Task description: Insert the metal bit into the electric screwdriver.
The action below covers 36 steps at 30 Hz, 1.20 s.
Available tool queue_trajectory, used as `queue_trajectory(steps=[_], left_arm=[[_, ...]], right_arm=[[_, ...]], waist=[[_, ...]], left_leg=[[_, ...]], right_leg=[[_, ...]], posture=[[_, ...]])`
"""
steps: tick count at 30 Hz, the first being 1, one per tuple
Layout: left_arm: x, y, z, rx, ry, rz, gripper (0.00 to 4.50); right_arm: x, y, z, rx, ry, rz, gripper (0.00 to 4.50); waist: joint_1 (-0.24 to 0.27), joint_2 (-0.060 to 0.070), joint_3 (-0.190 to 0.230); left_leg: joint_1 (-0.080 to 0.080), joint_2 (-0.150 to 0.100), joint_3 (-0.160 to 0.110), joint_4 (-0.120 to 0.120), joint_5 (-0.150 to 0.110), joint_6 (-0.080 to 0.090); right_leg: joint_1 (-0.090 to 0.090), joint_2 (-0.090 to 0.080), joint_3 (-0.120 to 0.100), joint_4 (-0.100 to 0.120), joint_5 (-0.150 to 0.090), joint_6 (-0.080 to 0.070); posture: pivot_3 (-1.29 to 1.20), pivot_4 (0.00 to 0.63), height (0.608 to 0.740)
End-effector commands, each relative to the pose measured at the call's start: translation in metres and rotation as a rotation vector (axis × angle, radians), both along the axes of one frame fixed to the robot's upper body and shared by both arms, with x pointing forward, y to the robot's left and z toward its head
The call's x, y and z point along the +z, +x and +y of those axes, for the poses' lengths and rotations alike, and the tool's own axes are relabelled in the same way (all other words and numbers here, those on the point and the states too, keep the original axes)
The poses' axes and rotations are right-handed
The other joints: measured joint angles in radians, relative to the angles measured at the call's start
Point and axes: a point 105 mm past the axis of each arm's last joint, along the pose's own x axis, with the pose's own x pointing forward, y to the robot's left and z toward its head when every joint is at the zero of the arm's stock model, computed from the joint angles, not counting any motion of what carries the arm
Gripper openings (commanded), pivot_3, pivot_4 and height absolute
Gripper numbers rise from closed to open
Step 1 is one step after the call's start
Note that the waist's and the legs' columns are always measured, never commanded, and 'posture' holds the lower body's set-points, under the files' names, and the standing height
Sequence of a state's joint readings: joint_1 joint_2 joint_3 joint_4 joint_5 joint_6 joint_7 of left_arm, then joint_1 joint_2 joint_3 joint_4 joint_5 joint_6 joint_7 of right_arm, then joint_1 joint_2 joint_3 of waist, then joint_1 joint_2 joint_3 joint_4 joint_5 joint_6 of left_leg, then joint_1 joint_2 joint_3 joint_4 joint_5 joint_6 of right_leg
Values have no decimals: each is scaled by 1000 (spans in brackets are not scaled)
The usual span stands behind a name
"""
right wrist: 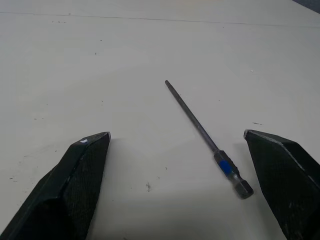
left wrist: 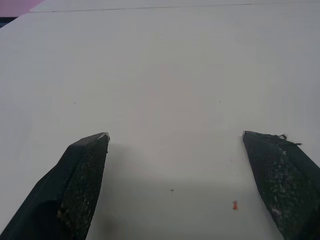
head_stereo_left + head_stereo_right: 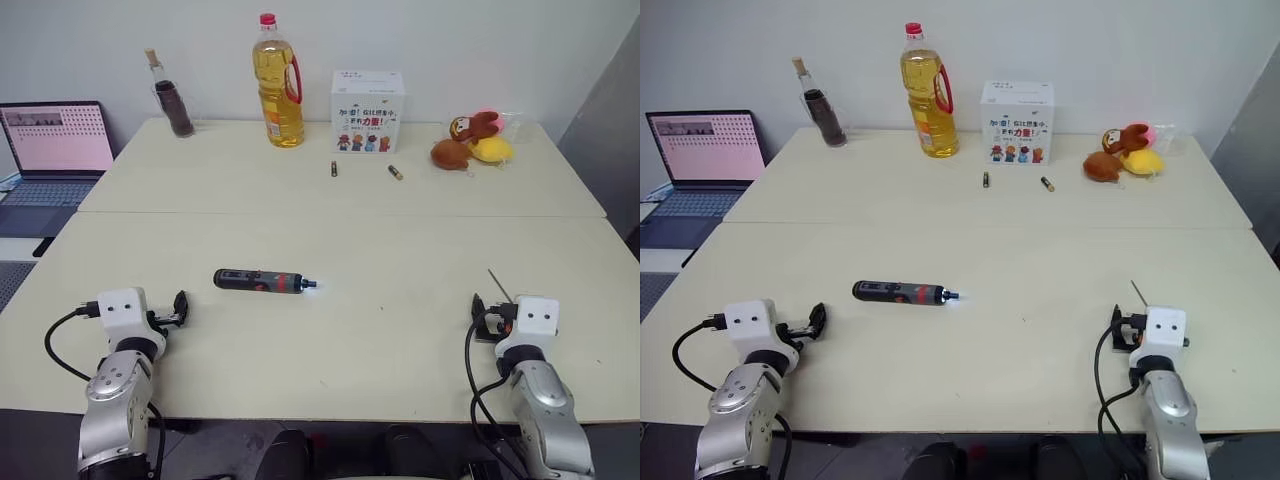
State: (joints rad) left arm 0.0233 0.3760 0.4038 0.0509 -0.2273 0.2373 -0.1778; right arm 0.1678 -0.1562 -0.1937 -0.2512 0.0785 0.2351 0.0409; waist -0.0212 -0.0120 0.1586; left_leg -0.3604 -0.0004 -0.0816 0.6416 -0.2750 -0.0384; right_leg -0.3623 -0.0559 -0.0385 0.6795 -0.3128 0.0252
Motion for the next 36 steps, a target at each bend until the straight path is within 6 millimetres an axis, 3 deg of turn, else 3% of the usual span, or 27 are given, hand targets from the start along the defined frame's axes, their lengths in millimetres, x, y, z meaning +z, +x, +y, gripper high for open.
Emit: queue_trajectory(steps=[1, 6, 12, 18, 20, 22, 24, 26, 30, 36], left_arm=[[-8, -2, 3, 8, 11, 40, 4440], [3, 1, 3, -14, 3, 16, 4440], [25, -2, 37, 28, -27, -32, 4440], [103, 30, 65, -44, 14, -152, 4440], [117, 39, 68, -68, 34, -150, 4440], [148, 63, 44, -255, 99, -123, 4440], [177, 81, -1, -539, 231, -60, 4440], [185, 87, -39, -777, 313, 3, 4440], [172, 83, -112, -1219, 490, 181, 4440], [151, 65, -156, -1561, 660, 392, 4440]], right_arm=[[0, -4, -2, -12, -14, 3, 4500], [5, -4, 2, 11, -20, -13, 4500], [16, -2, 6, 52, -57, -45, 4500], [60, 12, 42, 306, -132, -164, 4500], [66, 15, 49, 355, -134, -178, 4500], [77, 18, 73, 514, -72, -188, 4500], [87, 7, 109, 815, 12, -158, 4500], [91, -2, 122, 1001, 17, -110, 4500], [98, -5, 130, 1186, 3, -60, 4500], [99, -11, 145, 1265, -3, -58, 4500]], waist=[[0, 0, 0], [4, 0, 0], [4, -2, 2], [4, -7, 14], [5, -8, 15], [5, -10, 16], [10, -17, 25], [15, -17, 27], [13, -14, 27], [-10, -14, 28]], left_leg=[[0, 0, 0, 0, 0, 0], [-1, 0, 1, 0, 0, 0], [-4, 2, 2, -1, 0, 0], [-5, 4, 2, -2, 0, -1], [-5, 4, 2, -2, 1, -3], [-5, 1, 4, -4, 1, -3], [-6, -4, 3, -5, 2, -3], [-12, -6, 2, -3, 3, -5], [-15, -7, 5, 0, 3, -6], [-27, -6, 6, 2, 3, -7]], right_leg=[[0, 0, 0, 0, 0, 0], [-1, 0, 1, 0, 0, 0], [-6, 1, 1, 0, 0, 0], [-10, 3, 1, 1, 0, 0], [-9, 4, 1, 0, 0, 0], [-9, 4, 2, 0, 0, 0], [-10, 3, 1, 1, 1, -1], [-13, 4, -3, -1, 5, -2], [-15, 2, 0, -2, 3, 0], [-26, 4, 0, 0, 3, 0]], posture=[[0, 150, 740], [0, 150, 740], [0, 150, 740], [0, 150, 740], [0, 150, 740], [0, 150, 740], [0, 150, 740], [0, 150, 740], [0, 150, 740], [0, 150, 740]])
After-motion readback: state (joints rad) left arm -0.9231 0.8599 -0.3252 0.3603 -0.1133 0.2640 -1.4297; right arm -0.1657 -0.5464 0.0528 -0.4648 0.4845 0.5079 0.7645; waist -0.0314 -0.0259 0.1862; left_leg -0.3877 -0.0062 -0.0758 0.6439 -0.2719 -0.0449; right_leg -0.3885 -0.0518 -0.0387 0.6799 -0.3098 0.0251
